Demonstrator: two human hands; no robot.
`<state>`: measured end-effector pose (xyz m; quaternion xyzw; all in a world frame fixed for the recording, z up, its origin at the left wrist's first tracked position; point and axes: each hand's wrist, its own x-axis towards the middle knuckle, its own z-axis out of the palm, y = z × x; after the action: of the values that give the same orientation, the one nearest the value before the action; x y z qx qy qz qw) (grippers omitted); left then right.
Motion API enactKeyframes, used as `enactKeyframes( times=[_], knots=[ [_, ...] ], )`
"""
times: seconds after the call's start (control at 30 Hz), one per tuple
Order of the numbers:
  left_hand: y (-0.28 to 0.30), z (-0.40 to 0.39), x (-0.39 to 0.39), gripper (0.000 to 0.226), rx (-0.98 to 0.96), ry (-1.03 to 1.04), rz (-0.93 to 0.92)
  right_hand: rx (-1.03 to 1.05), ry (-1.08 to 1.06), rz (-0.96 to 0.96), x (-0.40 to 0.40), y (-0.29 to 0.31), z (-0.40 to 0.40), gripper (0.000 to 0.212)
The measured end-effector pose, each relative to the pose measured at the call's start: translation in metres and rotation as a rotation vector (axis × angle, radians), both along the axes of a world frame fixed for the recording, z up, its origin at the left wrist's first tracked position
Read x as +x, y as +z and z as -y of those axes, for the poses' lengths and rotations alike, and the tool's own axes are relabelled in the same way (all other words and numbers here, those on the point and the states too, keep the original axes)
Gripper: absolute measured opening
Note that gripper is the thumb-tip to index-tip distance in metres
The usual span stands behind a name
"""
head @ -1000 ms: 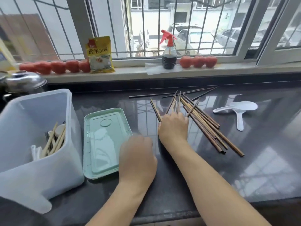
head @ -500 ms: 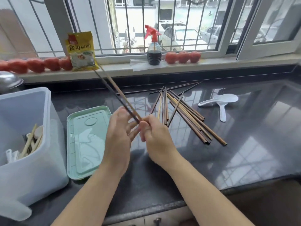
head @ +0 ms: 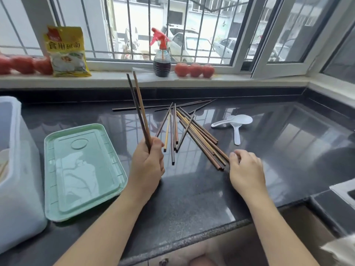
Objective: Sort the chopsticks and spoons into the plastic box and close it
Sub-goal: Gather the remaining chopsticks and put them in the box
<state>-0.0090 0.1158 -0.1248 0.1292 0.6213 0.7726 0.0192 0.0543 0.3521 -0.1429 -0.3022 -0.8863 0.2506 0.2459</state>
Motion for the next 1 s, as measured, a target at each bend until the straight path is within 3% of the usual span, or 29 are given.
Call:
enactKeyframes(
  times=[0.13, 0.27, 0.5, 0.6, 0.8, 1.0],
  knots=[
    [-0.004, 0.003, -0.006, 0.023, 0.000, -0.011, 0.099, 0.086, 0.005, -0.076, 0.005, 0.000, 0.007, 0.021],
    [-0.003, 0.006, -0.006, 0.024, 0.026, -0.018, 0.150, 0.446, 0.161, 0.000, 0.003, -0.005, 0.019, 0.020],
    [0.004, 0.010, 0.009, 0.023, 0.181, -0.203, 0.335, 0.514, 0.122, 0.140, 0.005, 0.000, 0.025, 0.024],
    [0.004, 0.009, 0.010, 0.021, 0.186, -0.201, 0.372, 0.434, 0.080, 0.192, 0.017, 0.006, 0.038, 0.023],
    [0.008, 0.010, 0.010, 0.019, 0.159, -0.218, 0.391, 0.082, 0.028, 0.322, 0.063, 0.013, 0.061, 0.023],
    [0.013, 0.013, 0.010, 0.023, 0.205, -0.260, 0.454, 0.112, 0.065, 0.438, 0.041, 0.031, 0.066, 0.021]
  ],
)
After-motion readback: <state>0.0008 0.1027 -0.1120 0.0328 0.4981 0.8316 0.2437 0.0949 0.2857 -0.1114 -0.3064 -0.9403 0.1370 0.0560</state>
